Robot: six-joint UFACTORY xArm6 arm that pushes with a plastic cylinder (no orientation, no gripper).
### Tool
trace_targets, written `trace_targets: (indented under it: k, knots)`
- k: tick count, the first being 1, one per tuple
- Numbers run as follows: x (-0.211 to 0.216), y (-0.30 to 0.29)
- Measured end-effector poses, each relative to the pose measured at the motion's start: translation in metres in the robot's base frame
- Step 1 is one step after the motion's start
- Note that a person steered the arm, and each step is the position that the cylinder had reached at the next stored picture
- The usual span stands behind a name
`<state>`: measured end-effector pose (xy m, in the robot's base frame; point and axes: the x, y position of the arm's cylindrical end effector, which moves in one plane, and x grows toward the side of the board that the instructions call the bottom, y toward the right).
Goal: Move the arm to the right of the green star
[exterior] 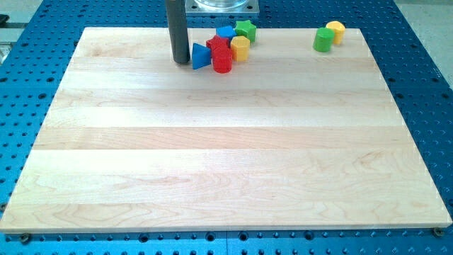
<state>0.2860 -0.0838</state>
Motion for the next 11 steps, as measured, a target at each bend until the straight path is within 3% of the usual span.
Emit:
trace_targets:
  k: [2,3,4,5,6,7,9,11]
  knots:
    - [0.014,0.002]
    - [0.080,0.003]
    - [0.126,0.051]
    - [0.110,0.091]
    - [0.111,0.164]
    - [0.083,0.239]
    - [-0.018,0.221]
    - [-0.071,0.199]
